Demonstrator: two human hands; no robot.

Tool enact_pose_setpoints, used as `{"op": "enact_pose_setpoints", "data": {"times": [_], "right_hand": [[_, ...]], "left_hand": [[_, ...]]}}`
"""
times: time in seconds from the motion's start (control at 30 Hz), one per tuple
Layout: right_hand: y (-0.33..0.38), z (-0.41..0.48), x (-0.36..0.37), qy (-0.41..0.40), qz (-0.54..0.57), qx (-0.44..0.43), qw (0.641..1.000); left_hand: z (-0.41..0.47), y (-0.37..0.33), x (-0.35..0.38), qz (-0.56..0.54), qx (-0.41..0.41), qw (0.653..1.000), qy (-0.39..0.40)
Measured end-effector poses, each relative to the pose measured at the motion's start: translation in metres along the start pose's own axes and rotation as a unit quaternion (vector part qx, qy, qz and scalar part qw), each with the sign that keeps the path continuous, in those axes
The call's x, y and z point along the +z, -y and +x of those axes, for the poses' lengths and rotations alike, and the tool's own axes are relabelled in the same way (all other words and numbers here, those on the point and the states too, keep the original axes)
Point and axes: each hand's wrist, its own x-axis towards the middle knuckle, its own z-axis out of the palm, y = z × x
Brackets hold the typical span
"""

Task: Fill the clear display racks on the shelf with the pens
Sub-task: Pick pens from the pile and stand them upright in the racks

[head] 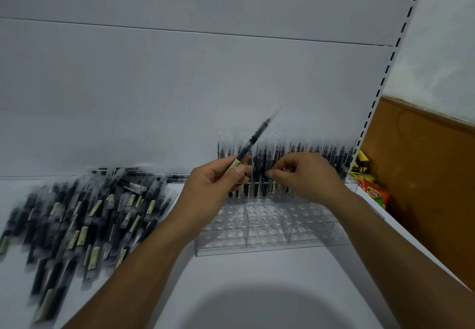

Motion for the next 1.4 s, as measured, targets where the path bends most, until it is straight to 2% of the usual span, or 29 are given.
{"op": "enact_pose_setpoints", "data": {"times": [0.03,0.1,0.17,0.2,0.37,0.47,0.53,0.6,0.7,0.97,1.07,1.23,1.4], "right_hand": [[0.001,-0.002,-0.002,-0.015,0.026,-0.006,1.0],[0.007,-0.007,-0.006,-0.025,0.159,-0.022,0.987],[0.019,-0.013,-0.011,0.015,0.298,-0.046,0.953],[0.024,-0.014,-0.012,0.03,0.334,-0.054,0.941],[0.036,-0.018,-0.014,0.01,0.404,-0.044,0.913],[0.026,-0.014,-0.026,-0.039,0.439,-0.005,0.898],[0.015,-0.009,-0.034,-0.102,0.388,0.012,0.916],[0.005,-0.004,-0.038,-0.15,0.282,0.015,0.948],[-0.004,0.001,-0.035,-0.145,0.161,0.004,0.976],[-0.006,0.008,-0.015,-0.076,0.061,-0.04,0.994],[-0.008,0.007,-0.003,-0.013,0.028,-0.021,0.999],[-0.011,0.007,0.005,-0.011,-0.02,-0.006,1.0],[-0.001,0.012,0.002,0.051,-0.108,0.006,0.993]], "left_hand": [[0.001,0.001,0.0,0.001,0.001,1.0,0.002],[0.001,0.002,0.0,0.001,0.003,1.0,0.007],[0.001,0.003,0.0,0.015,0.012,1.0,0.015],[0.001,0.004,0.0,0.031,0.017,0.999,0.019],[0.002,0.009,0.002,0.14,0.029,0.989,0.039],[0.0,0.011,0.004,0.297,0.047,0.952,0.063],[0.0,0.014,0.006,0.399,0.066,0.909,0.098],[0.0,0.016,0.01,0.466,0.08,0.872,0.13],[0.002,0.019,0.013,0.506,0.081,0.846,0.147],[0.002,0.02,0.012,0.519,0.087,0.837,0.149],[0.003,0.021,0.012,0.523,0.089,0.835,0.149],[0.003,0.021,0.012,0.517,0.082,0.838,0.153],[0.004,0.019,0.012,0.521,0.082,0.833,0.168]]}}
